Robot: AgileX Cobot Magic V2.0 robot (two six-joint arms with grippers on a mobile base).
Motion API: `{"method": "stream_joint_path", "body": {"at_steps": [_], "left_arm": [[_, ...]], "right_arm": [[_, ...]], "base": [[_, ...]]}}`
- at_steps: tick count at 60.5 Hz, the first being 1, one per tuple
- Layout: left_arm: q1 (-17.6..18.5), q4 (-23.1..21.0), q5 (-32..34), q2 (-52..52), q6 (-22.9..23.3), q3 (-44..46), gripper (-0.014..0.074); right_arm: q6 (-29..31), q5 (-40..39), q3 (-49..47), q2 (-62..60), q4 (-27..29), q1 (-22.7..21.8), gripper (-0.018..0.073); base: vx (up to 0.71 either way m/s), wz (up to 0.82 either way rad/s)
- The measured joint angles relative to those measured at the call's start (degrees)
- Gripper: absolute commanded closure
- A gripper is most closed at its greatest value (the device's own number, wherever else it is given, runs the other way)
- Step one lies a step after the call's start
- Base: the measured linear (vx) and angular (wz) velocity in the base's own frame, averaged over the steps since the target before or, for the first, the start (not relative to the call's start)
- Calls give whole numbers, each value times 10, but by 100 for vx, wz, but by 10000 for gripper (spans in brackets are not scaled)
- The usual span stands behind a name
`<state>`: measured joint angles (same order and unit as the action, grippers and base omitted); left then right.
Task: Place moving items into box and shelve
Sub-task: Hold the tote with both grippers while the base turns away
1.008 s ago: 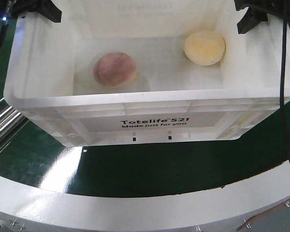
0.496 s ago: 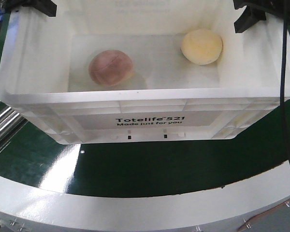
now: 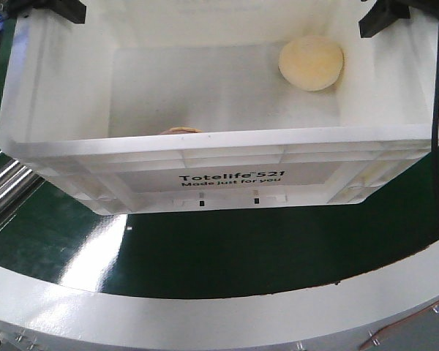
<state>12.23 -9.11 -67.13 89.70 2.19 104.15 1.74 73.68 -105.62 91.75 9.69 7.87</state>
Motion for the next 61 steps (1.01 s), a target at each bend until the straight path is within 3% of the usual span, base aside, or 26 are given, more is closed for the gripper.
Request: {"method": "stream_joint_path", "body": {"at_steps": [61], "left_arm": [[0, 0, 8, -2, 0, 0, 603]], "right_arm": [[0, 0, -1, 0, 2, 0, 564]], "base": [[0, 0]]}}
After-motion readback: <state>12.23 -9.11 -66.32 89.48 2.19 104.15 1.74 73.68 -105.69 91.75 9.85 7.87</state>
